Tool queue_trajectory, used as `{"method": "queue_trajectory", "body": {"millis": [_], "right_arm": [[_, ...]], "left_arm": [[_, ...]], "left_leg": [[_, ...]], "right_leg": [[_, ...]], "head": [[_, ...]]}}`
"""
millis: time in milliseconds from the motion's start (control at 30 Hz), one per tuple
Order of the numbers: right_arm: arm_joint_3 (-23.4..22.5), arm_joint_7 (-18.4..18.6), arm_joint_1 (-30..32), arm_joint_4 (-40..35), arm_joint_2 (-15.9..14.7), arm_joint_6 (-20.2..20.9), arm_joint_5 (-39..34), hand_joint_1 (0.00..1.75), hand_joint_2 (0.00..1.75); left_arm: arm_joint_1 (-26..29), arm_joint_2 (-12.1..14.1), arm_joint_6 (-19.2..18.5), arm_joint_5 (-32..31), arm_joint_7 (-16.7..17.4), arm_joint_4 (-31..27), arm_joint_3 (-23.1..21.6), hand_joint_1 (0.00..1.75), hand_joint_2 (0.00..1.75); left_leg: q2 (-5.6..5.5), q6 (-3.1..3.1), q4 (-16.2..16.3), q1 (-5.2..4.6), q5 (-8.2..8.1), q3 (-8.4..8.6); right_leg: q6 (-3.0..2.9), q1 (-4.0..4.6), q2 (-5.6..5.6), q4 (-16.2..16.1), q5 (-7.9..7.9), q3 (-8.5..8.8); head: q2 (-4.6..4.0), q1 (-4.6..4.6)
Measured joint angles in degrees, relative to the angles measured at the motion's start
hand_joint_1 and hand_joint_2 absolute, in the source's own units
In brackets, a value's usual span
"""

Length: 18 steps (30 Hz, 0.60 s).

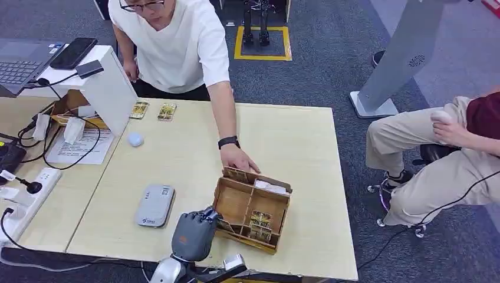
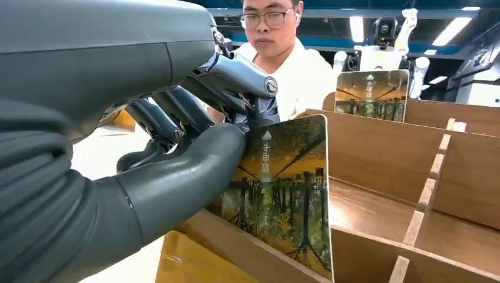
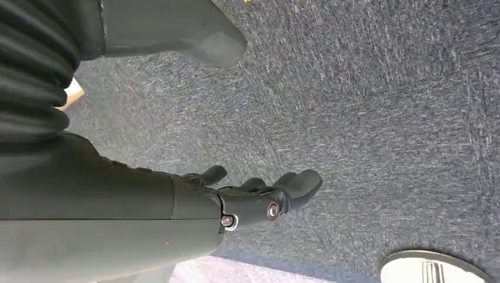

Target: Pass the card to the sensor for recognition and then transmit it.

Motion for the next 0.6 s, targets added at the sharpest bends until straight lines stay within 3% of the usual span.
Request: {"method": "queue_trajectory", "body": {"millis": [200,300,333,467,600], "right_arm": [[0.07,0.04,0.00,0.00,0.00,0.00,0.04,0.00,1.75],[0.07,-0.33,0.01,0.00,0.00,0.00,0.20,0.00,1.75],[0.07,-0.44,0.02,0.00,0.00,0.00,0.26,0.00,1.75],[-0.17,-1.22,0.06,0.00,0.00,0.00,0.35,0.00,1.75],[-0.22,-1.25,0.13,0.00,0.00,0.00,0.37,0.00,1.75]], "left_arm": [[0.13,0.00,0.00,2.19,-1.15,-0.42,0.00,1.75,1.75],[0.63,-0.07,-0.02,5.62,-3.30,-1.95,0.00,1.75,1.75],[0.83,-0.20,-0.02,7.33,-4.46,-2.54,0.02,1.75,1.75],[1.15,-2.23,-0.02,20.54,-14.33,-5.59,1.71,1.75,1.75],[0.91,-3.43,-0.02,21.84,-15.41,-7.17,2.95,1.75,1.75]], "left_leg": [[0.00,0.00,0.00,0.00,0.00,0.00],[0.00,0.00,0.00,0.00,0.00,-0.01],[0.00,0.00,0.00,0.00,0.00,-0.02],[-0.01,0.00,0.00,0.00,0.00,-0.02],[0.00,0.00,0.00,-0.01,0.00,-0.02]], "right_leg": [[0.00,0.00,0.00,0.00,0.00,0.00],[0.00,0.00,0.00,0.00,0.00,-0.01],[0.00,0.00,0.00,0.00,0.00,-0.01],[0.00,0.00,-0.01,0.00,0.00,-0.01],[0.00,0.00,0.00,0.00,0.00,-0.01]], "head": [[0.02,0.00],[0.02,0.00],[0.00,0.00],[0.02,0.00],[0.00,0.00]]}}
